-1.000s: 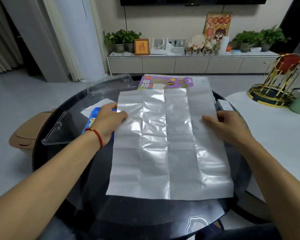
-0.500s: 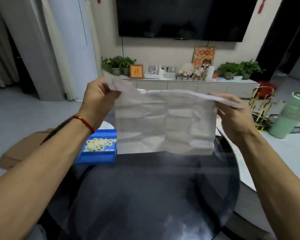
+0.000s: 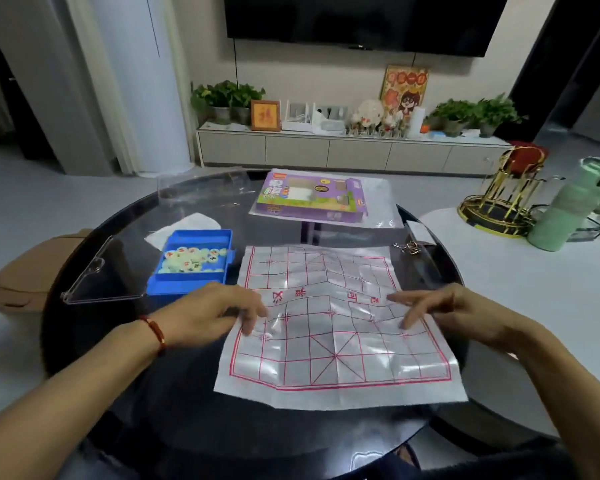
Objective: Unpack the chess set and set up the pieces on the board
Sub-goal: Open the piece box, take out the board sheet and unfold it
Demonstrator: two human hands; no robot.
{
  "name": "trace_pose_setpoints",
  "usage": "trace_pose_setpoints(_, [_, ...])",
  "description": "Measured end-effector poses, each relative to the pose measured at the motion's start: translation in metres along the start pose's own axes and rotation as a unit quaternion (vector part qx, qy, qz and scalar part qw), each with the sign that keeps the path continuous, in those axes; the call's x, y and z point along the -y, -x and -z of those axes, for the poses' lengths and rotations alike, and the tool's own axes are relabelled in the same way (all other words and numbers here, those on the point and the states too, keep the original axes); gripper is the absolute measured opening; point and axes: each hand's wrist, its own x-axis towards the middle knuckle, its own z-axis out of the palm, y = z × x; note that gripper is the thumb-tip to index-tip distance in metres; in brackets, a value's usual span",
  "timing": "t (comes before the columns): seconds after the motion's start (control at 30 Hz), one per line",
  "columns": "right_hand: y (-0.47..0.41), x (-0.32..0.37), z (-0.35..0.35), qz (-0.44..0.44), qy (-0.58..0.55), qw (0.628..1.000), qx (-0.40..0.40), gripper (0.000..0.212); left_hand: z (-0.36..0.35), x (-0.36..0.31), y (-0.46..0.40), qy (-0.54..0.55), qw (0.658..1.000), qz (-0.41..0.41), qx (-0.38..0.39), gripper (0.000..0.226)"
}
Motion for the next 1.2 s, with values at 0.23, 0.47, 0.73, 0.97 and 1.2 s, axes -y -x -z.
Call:
trace_pose_setpoints(0.23, [-0.026,0.003,-0.015,0.028,0.211,0.963,-0.162,0.026,0.000,-0.014,-0.010,-0.065,0.996,0.050,0.018,0.040])
trace_pose_setpoints(0.47, [-0.090,0.003,-0.067,0.027,0.435,0.896,-0.087,0.073,-0.042,-0.044,-0.077,-0.183,0.981,0.041,-0.057,0.045])
trace_pose_setpoints(0.73, [-0.113,-0.010,-0.058,0.031,0.469,0.879,-0.079,0.077,-0.087,-0.010,-0.104,-0.237,0.960,0.150,-0.014,0.063])
trace_pose_setpoints(0.97, [-0.150,-0.017,-0.035,-0.032,0.430,0.889,-0.154,0.080,-0.089,-0.006,-0.106,-0.245,0.956,0.159,-0.023,0.064])
trace_pose_setpoints(1.2, [-0.157,-0.016,-0.022,-0.060,0.442,0.870,-0.208,0.077,-0.081,-0.011,-0.107,-0.225,0.957,0.181,0.022,0.067])
